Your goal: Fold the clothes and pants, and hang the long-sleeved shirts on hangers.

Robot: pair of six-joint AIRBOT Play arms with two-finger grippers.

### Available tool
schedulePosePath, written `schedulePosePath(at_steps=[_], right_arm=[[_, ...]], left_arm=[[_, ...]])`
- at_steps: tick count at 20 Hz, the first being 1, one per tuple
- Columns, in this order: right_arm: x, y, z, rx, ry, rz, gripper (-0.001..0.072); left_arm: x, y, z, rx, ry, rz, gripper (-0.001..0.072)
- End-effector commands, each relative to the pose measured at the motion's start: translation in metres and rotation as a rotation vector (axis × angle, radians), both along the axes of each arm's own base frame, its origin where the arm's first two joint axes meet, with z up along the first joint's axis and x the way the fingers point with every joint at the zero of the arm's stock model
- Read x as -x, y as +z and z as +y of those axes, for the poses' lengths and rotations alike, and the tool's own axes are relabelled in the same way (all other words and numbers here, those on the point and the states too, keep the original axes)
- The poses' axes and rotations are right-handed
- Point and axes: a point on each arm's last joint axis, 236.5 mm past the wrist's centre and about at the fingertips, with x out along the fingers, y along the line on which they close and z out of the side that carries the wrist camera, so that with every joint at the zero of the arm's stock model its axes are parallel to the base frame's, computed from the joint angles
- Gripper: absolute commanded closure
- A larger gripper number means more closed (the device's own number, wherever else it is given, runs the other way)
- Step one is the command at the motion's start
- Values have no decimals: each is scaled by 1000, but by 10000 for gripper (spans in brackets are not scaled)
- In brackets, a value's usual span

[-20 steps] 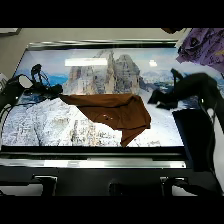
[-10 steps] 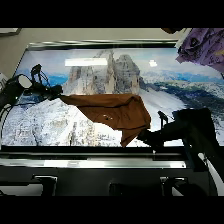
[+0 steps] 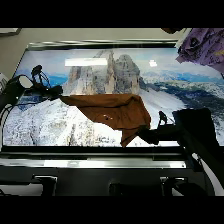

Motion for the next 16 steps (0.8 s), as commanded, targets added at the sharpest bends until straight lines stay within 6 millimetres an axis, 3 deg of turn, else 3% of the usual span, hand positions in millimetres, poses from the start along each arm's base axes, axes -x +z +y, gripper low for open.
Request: schedulePosePath(at_steps=[1,4,6,8,9,12,14,16], right_arm=[[-4,-10,2,-1,-26,13,416],[-12,-4,2,4,-25,-16,687],[-34,17,4,-1,-23,-81,686],[-69,63,2,33,18,-210,687],[-90,97,-4,79,30,-288,687],[-138,225,-43,299,38,-529,687],[-146,325,-74,442,4,-710,686],[-132,421,-102,539,-65,-883,686]], left_arm=[[0,-3,0,0,1,5,691],[0,-3,0,0,1,6,691],[-1,0,1,-1,0,0,691],[-11,19,5,-6,4,-41,693],[-19,38,12,-25,5,-79,693],[-40,126,45,-187,-3,-234,694],[-43,222,74,-331,37,-413,694],[-25,323,92,-420,99,-621,694]])
